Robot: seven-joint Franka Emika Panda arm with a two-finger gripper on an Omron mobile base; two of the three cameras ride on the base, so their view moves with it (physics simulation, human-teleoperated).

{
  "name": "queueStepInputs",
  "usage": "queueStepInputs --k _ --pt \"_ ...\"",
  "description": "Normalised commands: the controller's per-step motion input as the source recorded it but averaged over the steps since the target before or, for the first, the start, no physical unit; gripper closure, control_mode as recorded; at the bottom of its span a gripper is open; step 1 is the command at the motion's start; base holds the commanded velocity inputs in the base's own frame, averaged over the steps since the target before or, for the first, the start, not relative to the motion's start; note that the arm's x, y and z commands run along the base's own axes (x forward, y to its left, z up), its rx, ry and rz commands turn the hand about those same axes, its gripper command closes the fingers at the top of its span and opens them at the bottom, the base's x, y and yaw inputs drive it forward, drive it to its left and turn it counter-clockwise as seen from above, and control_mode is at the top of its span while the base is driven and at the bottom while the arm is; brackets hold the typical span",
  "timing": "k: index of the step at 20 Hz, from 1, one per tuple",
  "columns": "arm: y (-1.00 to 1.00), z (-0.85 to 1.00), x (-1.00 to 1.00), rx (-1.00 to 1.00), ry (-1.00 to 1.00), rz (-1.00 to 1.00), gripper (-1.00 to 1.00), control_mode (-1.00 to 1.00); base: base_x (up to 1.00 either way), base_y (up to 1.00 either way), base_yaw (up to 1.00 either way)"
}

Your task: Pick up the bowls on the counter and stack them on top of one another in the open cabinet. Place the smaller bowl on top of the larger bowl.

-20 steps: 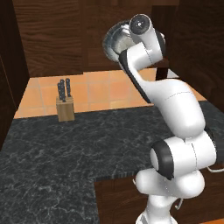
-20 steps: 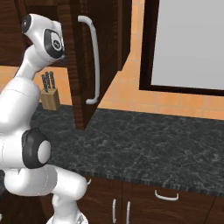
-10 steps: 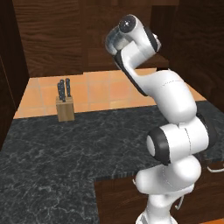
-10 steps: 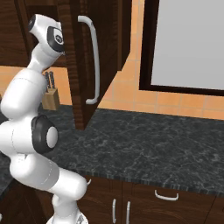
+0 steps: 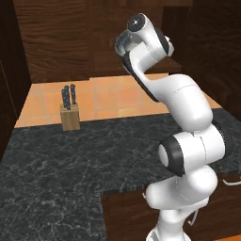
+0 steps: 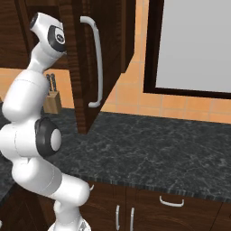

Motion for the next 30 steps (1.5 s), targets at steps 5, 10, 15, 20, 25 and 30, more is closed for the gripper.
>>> queueStepInputs --k 5,10,15,20,25,30 --pt "0.00 0.00 0.00 0.00 0.03 0.00 -1.00 -1.00 0.00 0.00 0.00" --pt "0.00 0.00 0.00 0.00 0.00 0.00 -1.00 -1.00 0.00 0.00 0.00" --pt "0.01 0.14 -0.30 -0.02 -0.05 0.01 -1.00 -1.00 0.00 0.00 0.00" --pt "0.05 0.14 -0.88 -0.01 -0.07 0.09 -1.00 -1.00 0.00 0.00 0.00" --pt "0.13 0.08 -0.83 -0.10 -0.01 0.11 -1.00 -1.00 0.00 0.00 0.00" --pt "0.35 0.03 -0.73 -0.11 0.02 0.14 -1.00 -1.00 0.00 0.00 0.00"
